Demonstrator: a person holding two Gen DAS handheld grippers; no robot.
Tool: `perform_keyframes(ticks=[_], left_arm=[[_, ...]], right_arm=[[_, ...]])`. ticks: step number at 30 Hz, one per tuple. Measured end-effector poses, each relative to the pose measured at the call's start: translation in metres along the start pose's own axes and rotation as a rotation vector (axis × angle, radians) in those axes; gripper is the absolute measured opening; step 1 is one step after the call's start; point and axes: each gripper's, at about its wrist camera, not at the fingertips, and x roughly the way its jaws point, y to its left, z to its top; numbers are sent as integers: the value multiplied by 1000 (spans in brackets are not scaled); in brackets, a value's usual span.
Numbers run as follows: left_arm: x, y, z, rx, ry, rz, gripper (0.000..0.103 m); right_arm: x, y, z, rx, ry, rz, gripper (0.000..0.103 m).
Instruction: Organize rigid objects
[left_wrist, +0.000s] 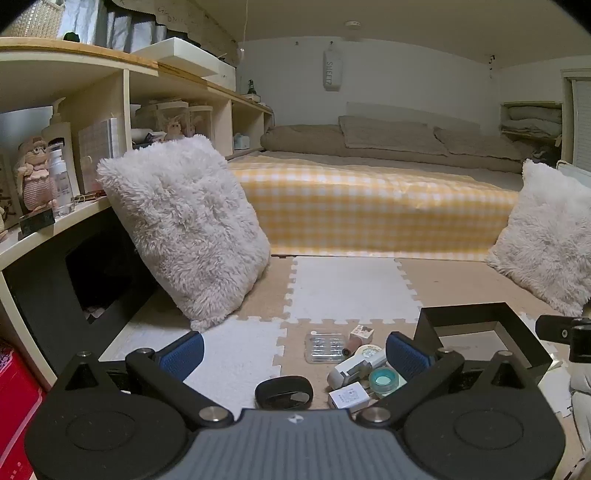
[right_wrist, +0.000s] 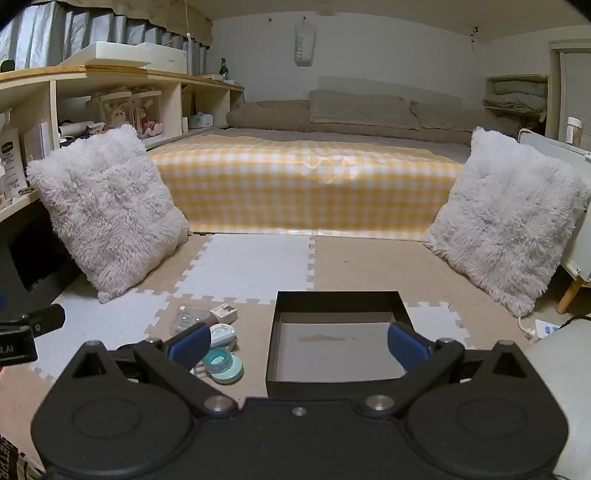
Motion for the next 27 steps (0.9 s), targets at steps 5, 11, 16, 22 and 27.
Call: perform_keyframes(ticks=[5, 11, 16, 22, 27], left_arm=[[0, 0, 0, 4, 0, 3, 103], [0, 0, 0, 2, 1, 2, 103], [0, 0, 0, 3, 3, 1, 103], [0, 0, 0, 2, 3, 2, 103], [0, 0, 0, 3, 3, 1, 103]], right_arm=[[0, 0, 1, 6, 2, 4, 103], [-1, 1, 1, -3, 2, -1, 103], [-1, 1, 1, -5, 2, -3, 103], [-1, 1, 1, -6, 1, -4, 103], [-1, 1, 1, -7, 1, -4, 103]])
